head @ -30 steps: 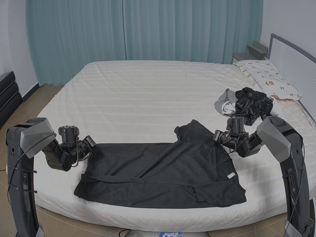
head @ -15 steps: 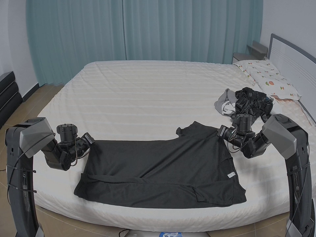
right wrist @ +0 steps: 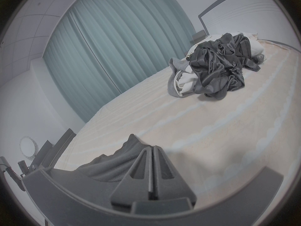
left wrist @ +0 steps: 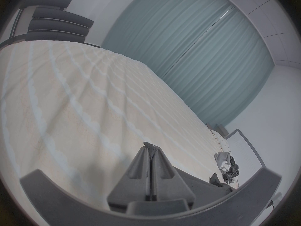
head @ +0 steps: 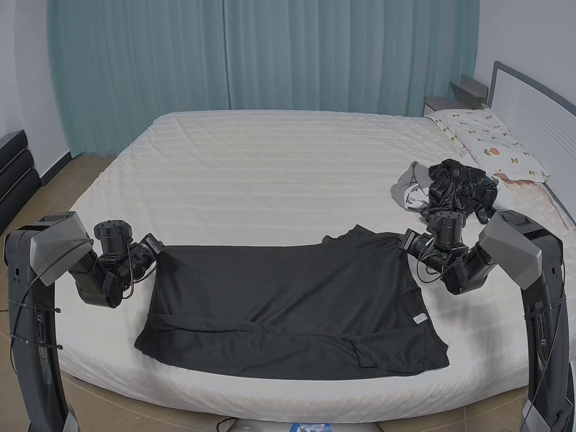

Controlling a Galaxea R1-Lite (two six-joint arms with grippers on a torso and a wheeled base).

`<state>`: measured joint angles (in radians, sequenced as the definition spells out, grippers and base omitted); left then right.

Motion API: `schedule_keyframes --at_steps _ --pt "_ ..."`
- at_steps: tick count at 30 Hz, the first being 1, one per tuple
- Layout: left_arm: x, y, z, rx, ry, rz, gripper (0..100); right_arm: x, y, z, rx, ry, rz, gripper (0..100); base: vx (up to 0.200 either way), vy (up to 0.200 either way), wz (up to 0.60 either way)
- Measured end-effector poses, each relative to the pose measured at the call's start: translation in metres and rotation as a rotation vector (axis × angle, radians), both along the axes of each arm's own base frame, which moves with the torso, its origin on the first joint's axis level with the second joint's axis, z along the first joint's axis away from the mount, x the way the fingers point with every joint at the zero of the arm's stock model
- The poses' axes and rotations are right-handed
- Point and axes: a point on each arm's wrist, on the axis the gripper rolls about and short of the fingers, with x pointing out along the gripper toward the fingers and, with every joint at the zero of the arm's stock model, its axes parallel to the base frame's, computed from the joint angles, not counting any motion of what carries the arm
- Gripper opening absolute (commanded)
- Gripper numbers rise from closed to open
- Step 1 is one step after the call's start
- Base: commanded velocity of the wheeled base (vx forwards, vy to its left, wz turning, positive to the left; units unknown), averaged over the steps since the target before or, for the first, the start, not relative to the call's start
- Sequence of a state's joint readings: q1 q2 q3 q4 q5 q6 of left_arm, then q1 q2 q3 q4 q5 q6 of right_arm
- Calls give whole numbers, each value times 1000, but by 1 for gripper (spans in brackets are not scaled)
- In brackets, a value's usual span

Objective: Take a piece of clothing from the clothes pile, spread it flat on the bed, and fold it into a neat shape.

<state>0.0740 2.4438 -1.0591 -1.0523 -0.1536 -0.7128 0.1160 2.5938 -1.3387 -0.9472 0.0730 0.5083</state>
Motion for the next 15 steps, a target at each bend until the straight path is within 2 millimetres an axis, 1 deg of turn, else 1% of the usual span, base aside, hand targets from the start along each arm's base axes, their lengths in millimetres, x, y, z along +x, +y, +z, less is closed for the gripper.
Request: schedule_keyframes --at_steps 7,15 --pt "-3 4 7 -1 -11 1 0 1 1 -2 0 -9 -2 0 0 0 0" --pt "-5 4 6 -2 -13 -19 0 1 -3 8 8 -55 -9 0 0 0 0"
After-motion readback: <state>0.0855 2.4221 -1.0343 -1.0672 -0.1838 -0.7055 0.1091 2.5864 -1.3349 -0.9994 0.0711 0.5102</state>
